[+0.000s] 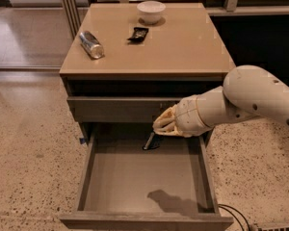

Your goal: Place rxbar blueberry into middle drawer

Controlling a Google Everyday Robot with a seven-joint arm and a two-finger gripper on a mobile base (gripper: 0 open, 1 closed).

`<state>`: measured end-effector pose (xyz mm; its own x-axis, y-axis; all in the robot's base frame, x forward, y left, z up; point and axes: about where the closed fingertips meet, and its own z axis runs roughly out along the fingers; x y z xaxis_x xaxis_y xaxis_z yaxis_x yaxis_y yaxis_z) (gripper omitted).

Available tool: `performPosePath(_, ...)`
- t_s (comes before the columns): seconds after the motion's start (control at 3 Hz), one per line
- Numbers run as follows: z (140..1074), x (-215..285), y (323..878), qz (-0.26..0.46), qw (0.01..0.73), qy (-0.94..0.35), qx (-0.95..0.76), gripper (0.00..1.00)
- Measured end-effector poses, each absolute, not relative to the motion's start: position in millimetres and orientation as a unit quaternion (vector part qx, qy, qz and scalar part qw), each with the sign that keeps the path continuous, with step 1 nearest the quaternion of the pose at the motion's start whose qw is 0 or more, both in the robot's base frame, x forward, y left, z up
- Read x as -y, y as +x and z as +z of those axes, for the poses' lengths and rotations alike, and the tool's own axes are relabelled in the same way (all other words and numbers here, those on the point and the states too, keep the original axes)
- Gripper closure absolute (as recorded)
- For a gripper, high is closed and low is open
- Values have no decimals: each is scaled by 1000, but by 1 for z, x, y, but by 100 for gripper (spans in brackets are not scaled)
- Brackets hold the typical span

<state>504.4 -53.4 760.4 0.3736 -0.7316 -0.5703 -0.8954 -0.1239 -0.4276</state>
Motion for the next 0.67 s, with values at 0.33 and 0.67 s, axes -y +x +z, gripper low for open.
performPosePath(0.33,722,53,499,134,367,-731,-559,100)
performPosePath(0.67,670,56,489,155,362,-715,-578,100)
